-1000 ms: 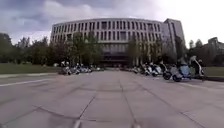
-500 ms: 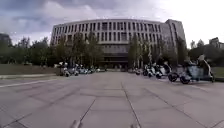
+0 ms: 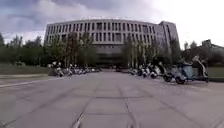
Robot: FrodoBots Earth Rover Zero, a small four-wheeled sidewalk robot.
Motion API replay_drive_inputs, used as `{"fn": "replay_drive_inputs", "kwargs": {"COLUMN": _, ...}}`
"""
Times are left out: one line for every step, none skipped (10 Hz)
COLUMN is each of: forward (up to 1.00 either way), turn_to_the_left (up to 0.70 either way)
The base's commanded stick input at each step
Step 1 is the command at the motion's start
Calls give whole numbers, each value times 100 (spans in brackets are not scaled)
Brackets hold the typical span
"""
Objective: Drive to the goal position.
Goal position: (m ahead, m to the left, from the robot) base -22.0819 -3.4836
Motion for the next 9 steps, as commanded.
{"fn": "replay_drive_inputs", "kwargs": {"forward": 0, "turn_to_the_left": -84}}
{"fn": "replay_drive_inputs", "kwargs": {"forward": 0, "turn_to_the_left": -84}}
{"fn": "replay_drive_inputs", "kwargs": {"forward": 0, "turn_to_the_left": -84}}
{"fn": "replay_drive_inputs", "kwargs": {"forward": 0, "turn_to_the_left": -84}}
{"fn": "replay_drive_inputs", "kwargs": {"forward": 0, "turn_to_the_left": -84}}
{"fn": "replay_drive_inputs", "kwargs": {"forward": 0, "turn_to_the_left": -84}}
{"fn": "replay_drive_inputs", "kwargs": {"forward": 0, "turn_to_the_left": -84}}
{"fn": "replay_drive_inputs", "kwargs": {"forward": 0, "turn_to_the_left": -84}}
{"fn": "replay_drive_inputs", "kwargs": {"forward": 0, "turn_to_the_left": -84}}
